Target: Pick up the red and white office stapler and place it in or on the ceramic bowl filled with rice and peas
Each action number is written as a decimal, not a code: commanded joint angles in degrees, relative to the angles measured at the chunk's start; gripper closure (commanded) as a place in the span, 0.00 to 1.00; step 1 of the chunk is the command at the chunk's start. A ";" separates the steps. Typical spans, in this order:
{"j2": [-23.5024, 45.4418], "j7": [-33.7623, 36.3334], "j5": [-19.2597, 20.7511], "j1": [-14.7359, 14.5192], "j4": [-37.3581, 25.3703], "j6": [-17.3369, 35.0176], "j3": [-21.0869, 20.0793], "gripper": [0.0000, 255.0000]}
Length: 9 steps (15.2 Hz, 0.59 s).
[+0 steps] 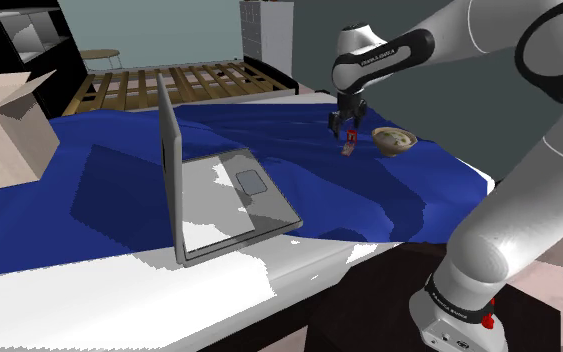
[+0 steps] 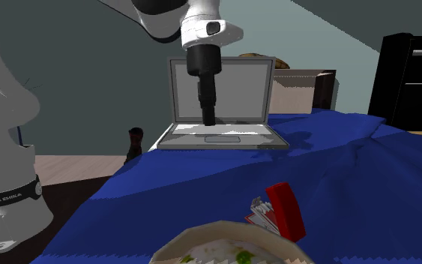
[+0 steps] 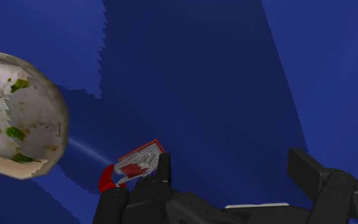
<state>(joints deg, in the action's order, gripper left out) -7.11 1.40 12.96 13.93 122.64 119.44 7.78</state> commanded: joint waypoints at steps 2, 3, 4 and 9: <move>5.26 -0.13 1.30 1.24 -4.00 1.58 1.23 0.00; 7.01 -0.21 1.63 1.64 -5.49 1.97 1.64 0.00; 8.77 -0.29 1.93 2.04 -7.04 2.31 2.04 0.00; 17.68 -0.89 2.88 4.08 -15.63 3.33 3.96 0.00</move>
<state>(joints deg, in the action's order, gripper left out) 8.41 0.64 15.72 17.59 109.13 122.58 11.36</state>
